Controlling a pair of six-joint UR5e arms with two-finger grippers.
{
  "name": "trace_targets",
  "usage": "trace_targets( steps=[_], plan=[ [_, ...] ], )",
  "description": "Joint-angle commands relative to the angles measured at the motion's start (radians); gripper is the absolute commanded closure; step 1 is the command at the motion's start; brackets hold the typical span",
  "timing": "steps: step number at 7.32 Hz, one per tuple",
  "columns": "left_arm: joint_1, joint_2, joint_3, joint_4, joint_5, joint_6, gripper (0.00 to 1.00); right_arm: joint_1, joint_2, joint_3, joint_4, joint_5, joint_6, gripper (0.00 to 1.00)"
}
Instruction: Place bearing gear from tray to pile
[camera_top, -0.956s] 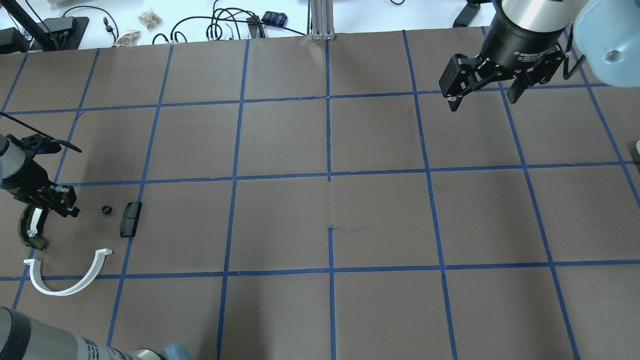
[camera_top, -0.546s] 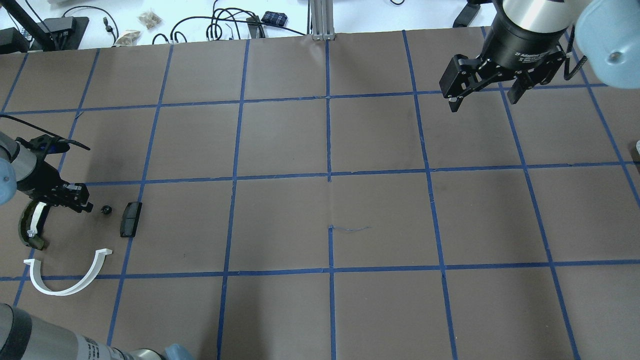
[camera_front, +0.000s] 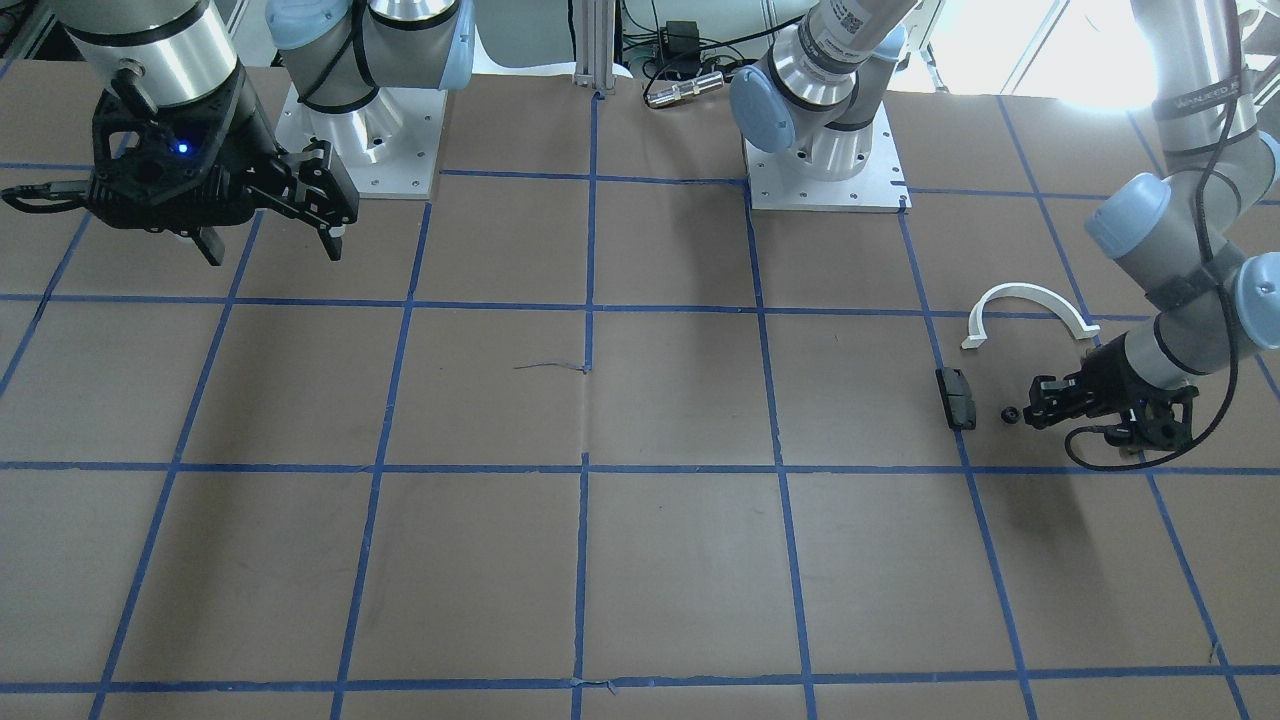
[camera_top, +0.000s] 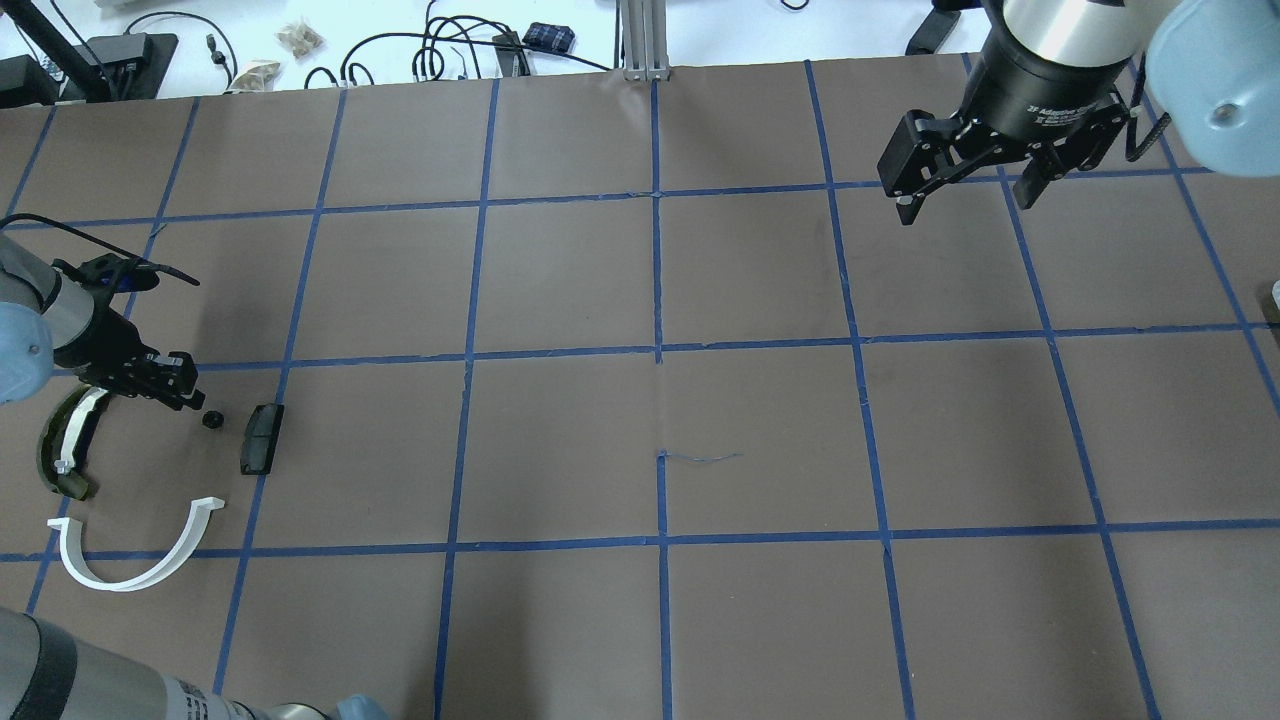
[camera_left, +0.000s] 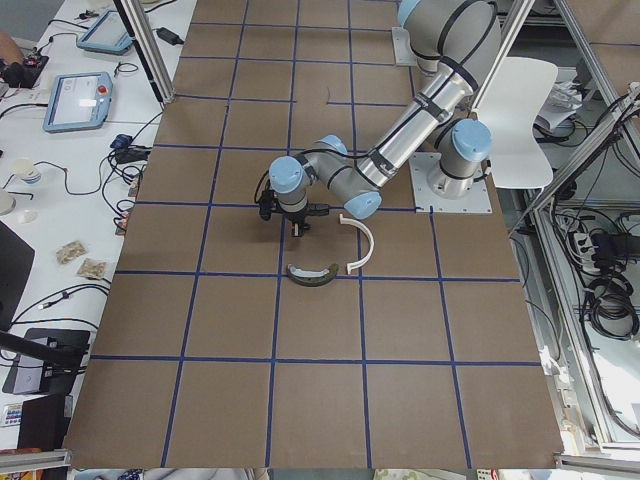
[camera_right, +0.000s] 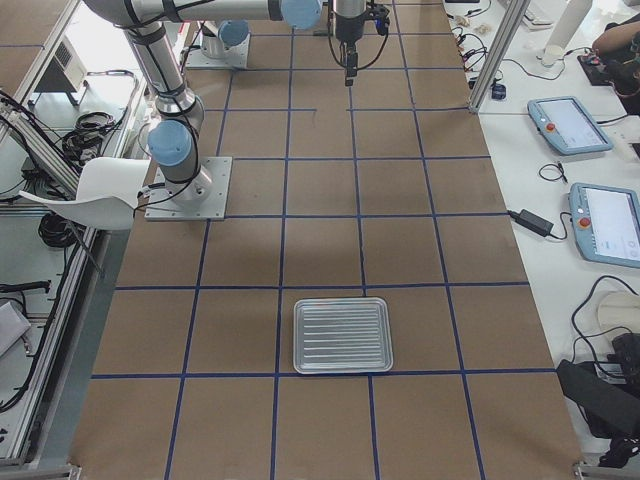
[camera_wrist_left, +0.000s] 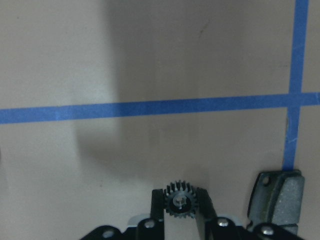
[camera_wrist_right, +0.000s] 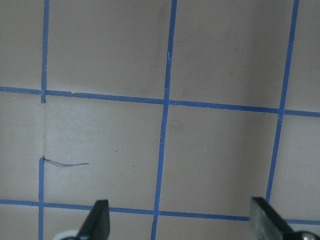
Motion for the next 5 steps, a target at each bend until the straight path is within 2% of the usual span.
trace_targets(
  steps=[1,3,5],
  plan=[
    [0.001,0.001,-0.002,0.001,0.003,0.000,0.86,0.000,-0.003,-0.001,-0.001,-0.001,0.003,0.00],
    [0.007,0.001,-0.007,-0.003,0.004,0.002,0.78,0.000,0.005,0.001,-0.001,-0.001,0.006,0.00],
    [0.023,-0.004,-0.013,-0.007,0.004,0.002,0.75,0.000,0.004,0.002,-0.006,-0.001,0.009,0.00]
  ],
)
